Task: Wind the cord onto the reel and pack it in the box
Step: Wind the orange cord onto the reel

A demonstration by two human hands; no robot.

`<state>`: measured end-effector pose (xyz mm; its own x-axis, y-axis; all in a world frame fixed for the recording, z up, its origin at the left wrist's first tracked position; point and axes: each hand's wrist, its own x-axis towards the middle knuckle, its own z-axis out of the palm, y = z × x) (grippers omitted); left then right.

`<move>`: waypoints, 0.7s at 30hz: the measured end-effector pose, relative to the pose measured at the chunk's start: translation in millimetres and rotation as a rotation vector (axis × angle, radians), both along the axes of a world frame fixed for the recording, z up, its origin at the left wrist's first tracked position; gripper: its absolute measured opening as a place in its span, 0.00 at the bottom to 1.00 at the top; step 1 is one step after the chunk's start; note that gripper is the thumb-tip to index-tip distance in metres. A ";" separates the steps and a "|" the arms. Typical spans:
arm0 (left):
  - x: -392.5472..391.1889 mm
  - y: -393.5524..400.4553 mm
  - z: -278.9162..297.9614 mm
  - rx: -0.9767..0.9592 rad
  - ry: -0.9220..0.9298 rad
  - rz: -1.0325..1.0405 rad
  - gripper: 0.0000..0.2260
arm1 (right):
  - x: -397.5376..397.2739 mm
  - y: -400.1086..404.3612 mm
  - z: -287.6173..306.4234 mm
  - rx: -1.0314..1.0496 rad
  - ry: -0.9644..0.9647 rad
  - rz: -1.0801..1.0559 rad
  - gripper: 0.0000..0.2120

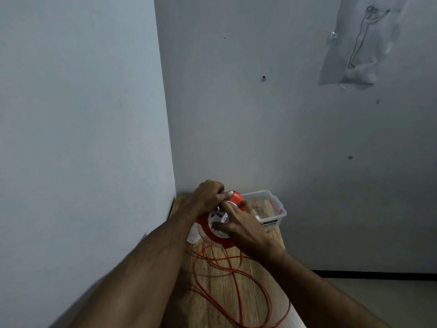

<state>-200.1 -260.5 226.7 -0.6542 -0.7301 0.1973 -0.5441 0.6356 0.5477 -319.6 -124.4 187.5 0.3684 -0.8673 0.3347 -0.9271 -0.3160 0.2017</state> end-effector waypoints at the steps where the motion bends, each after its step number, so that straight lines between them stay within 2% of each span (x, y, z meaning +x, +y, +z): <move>1: -0.8 0.0 0.9 -0.011 0.001 -0.001 0.16 | 0.5 -0.7 -0.8 0.000 -0.042 -0.016 0.28; 6: -3.3 0.4 2.2 -0.026 -0.007 -0.001 0.18 | 9.2 -2.0 1.0 -0.056 -0.243 -0.098 0.26; 8: -2.9 -0.5 0.2 -0.013 0.004 0.008 0.20 | 16.0 -0.7 0.8 -0.079 -0.377 -0.142 0.26; 14: -1.1 -2.7 -2.3 -0.008 0.026 0.036 0.22 | 38.0 3.8 0.5 -0.160 -0.869 -0.392 0.25; 21: -3.5 -0.2 1.4 -0.052 -0.012 0.032 0.23 | 56.9 -0.4 7.9 -0.195 -1.218 -0.673 0.29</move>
<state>-203.6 -260.7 228.0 -0.6336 -0.7394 0.2277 -0.5708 0.6455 0.5075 -262.7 -124.9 195.4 -0.6977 -0.6626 0.2724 -0.5099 0.1921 -0.8385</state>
